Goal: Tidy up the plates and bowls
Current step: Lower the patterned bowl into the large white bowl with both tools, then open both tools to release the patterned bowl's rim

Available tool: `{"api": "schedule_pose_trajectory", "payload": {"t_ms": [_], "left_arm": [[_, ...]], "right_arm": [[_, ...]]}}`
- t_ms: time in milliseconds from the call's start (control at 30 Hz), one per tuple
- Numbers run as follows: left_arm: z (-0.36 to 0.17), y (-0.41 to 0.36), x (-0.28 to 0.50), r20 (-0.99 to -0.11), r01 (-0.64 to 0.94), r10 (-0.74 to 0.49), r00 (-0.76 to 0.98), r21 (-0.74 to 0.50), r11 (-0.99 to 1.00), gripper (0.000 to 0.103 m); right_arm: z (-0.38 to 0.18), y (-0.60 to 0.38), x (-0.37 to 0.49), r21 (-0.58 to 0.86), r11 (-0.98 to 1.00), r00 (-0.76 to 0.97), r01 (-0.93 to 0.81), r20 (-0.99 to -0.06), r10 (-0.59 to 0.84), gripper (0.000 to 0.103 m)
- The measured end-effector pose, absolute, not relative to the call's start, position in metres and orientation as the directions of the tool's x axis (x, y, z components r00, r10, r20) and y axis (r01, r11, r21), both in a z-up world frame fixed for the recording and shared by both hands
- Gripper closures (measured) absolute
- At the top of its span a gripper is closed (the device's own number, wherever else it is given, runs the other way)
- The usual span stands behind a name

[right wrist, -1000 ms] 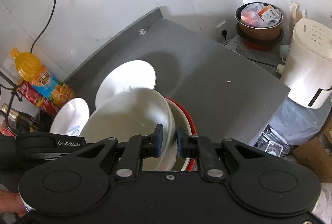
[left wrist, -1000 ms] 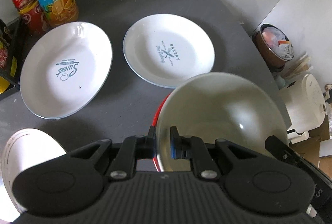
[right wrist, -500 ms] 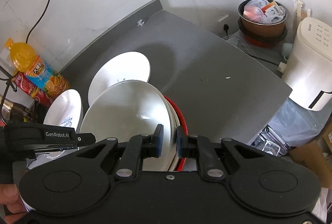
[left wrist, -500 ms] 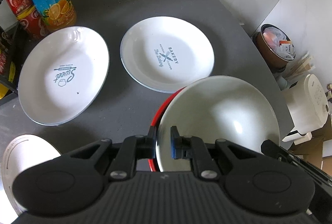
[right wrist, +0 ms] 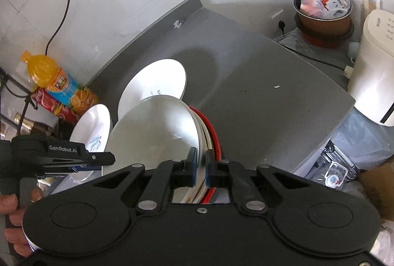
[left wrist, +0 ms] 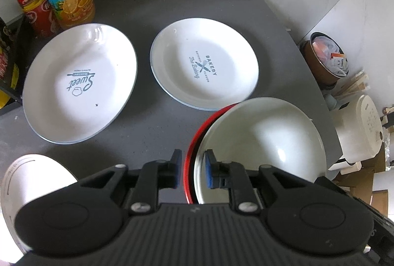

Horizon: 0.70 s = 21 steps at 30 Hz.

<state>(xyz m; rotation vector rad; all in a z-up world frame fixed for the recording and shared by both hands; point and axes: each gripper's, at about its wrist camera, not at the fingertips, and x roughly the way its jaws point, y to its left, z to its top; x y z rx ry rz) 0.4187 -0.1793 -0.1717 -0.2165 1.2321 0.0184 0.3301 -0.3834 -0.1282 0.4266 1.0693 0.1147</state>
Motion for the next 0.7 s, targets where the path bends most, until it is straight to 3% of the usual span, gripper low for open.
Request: {"api": "schedule_pose_trajectory", "payload": {"t_ms": [167,267,333,400,433,567,700], "left_arm": [[-0.170,-0.179,0.420,-0.939,-0.155,-0.093,0.331,-0.151,0.976,0.082],[-0.166,-0.182,0.420,-0.938,-0.164,-0.083,0.336,-0.145,0.976,0.079],[-0.161,-0.183,0.420,-0.934,-0.167,-0.086,0.346,-0.152,0.974,0.076],[-0.154,-0.183,0.419,-0.925,-0.168,-0.091,0.368,-0.162,0.972,0.073],[-0.148,-0.183,0.418,-0.916,-0.173,-0.084,0.393,-0.163,0.971,0.072],[-0.127,-0.179,0.412,-0.874,-0.188,-0.027,0.485,-0.135,0.973,0.048],[-0.112,-0.171,0.412,-0.862,-0.228,0.061,0.504,-0.065,0.971,0.032]], "right_arm": [[-0.130,-0.390,0.342,0.424,0.900,0.426,0.104,-0.836,0.346,0.096],[-0.122,-0.394,0.344,0.453,0.887,0.431,0.086,-0.820,0.377,0.090],[-0.112,-0.394,0.346,0.455,0.889,0.450,0.046,-0.804,0.388,0.080],[-0.104,-0.393,0.347,0.450,0.893,0.469,0.015,-0.792,0.391,0.054],[-0.100,-0.392,0.348,0.442,0.897,0.479,-0.001,-0.787,0.389,0.050],[-0.092,-0.386,0.357,0.412,0.909,0.507,-0.062,-0.772,0.384,0.047],[-0.085,-0.383,0.362,0.416,0.906,0.525,-0.084,-0.754,0.395,0.033]]}}
